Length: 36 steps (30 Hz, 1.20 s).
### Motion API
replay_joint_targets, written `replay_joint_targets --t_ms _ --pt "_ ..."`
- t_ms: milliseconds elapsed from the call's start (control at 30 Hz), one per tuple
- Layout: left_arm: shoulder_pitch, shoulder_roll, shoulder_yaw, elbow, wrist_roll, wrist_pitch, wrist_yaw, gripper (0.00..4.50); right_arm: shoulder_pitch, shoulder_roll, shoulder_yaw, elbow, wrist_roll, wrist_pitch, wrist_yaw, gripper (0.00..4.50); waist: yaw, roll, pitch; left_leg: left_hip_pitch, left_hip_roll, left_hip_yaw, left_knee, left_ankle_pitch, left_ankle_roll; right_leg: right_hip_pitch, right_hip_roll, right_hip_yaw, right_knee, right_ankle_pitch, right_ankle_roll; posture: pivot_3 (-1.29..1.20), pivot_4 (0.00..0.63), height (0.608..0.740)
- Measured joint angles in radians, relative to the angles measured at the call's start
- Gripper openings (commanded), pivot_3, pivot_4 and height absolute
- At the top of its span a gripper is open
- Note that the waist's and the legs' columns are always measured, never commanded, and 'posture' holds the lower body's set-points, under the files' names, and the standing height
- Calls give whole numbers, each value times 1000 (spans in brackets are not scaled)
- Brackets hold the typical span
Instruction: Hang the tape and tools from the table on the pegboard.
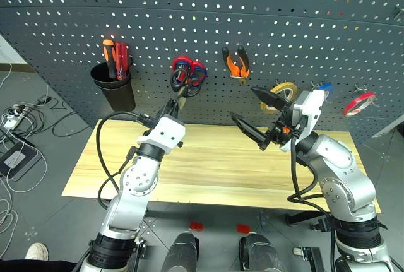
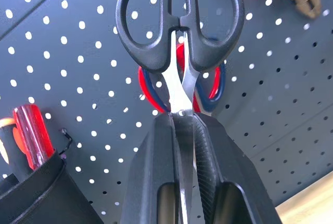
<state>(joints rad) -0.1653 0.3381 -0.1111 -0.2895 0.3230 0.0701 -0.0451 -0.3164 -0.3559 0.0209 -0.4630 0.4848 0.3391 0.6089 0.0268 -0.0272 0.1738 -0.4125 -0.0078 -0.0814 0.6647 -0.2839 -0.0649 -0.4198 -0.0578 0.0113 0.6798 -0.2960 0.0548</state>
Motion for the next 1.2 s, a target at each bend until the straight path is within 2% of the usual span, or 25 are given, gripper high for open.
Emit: replay_joint_targets --t_ms 267,433,1033,1067,1200 --pt "-31 -35 3 36 -1 9 7 160 -14 -15 -2 3 -1 0 -10 4500 0 1 -19 3 0 1 0 0 0 1 0 2 0 0 0 85 101 740" --pt "-43 -46 14 66 -2 17 7 160 -14 -19 -2 7 -2 0 -21 4500 -1 1 -23 14 0 1 -1 -2 3 13 1 3 -1 0 0 85 101 740" --pt "-96 -68 22 146 -23 98 -29 160 -13 -28 -2 7 -3 0 -27 4500 -2 1 -23 14 0 1 0 -2 3 13 1 3 0 0 0 74 121 740" --pt "-99 -68 22 147 -25 98 -32 877 -12 -29 -2 7 -3 0 -27 4500 -2 1 -23 14 0 1 0 -2 3 13 1 3 0 0 0 74 121 740" --pt "-102 -69 22 147 -32 98 -35 1960 -11 -30 -2 7 -3 0 -27 4500 -2 1 -23 14 0 1 0 -2 3 13 1 3 0 0 0 73 132 740"
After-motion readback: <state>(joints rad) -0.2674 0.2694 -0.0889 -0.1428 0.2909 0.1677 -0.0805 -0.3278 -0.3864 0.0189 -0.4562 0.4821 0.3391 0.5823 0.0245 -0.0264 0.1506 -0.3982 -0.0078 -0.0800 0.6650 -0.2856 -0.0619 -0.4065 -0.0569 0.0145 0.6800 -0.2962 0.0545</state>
